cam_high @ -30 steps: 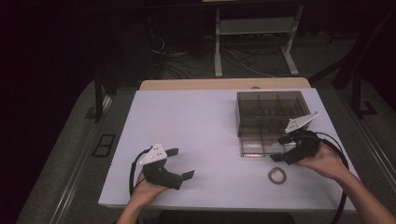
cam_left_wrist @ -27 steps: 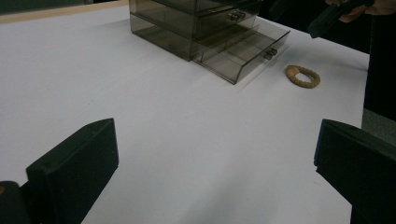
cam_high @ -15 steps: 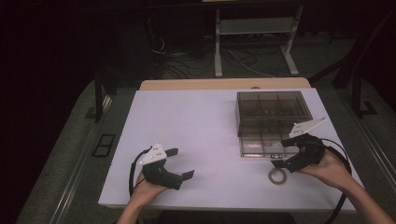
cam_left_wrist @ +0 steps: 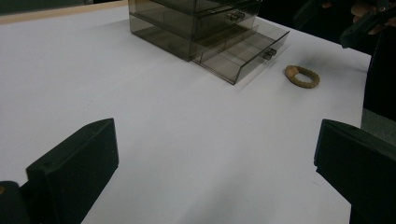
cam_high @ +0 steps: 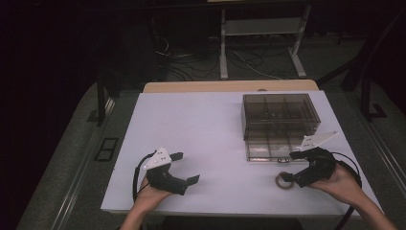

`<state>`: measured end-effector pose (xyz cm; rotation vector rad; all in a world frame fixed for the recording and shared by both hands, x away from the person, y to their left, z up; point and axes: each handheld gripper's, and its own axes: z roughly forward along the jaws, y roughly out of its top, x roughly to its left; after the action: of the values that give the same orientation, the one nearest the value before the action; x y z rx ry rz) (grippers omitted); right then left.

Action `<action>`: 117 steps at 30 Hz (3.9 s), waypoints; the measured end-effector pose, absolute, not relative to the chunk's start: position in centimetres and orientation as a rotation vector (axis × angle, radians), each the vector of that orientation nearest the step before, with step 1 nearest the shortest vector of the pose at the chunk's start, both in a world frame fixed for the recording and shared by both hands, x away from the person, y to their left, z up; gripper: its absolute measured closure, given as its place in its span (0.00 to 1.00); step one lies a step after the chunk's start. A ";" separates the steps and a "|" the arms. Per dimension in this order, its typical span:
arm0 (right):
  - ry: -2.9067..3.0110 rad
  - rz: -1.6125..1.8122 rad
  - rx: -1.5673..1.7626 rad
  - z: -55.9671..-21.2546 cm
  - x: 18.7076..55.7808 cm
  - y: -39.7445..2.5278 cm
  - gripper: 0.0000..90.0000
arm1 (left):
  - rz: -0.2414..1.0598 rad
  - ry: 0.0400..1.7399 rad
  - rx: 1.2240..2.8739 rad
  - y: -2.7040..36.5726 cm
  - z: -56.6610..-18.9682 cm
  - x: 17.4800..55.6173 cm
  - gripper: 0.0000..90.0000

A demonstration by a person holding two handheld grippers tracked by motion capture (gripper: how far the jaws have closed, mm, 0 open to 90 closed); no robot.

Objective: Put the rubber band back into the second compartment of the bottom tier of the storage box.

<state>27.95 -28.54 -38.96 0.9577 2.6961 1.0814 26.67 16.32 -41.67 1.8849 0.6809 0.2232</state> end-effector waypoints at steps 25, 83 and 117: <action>2.765 1.038 0.929 -41.2 25.6 -27.7 0.11 | 0.227 0.672 1.887 16.4 -41.6 26.6 0.00; 2.783 0.875 0.851 -43.6 25.3 -26.9 0.92 | 0.221 0.673 1.891 16.3 -41.6 26.7 0.00; 2.784 0.896 0.813 -40.4 25.7 -27.1 0.93 | 0.217 0.677 1.889 16.2 -41.7 26.8 0.00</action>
<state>25.74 -27.12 -40.36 0.8133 2.7840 0.8957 26.76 16.22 -41.73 1.8894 0.6772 0.2167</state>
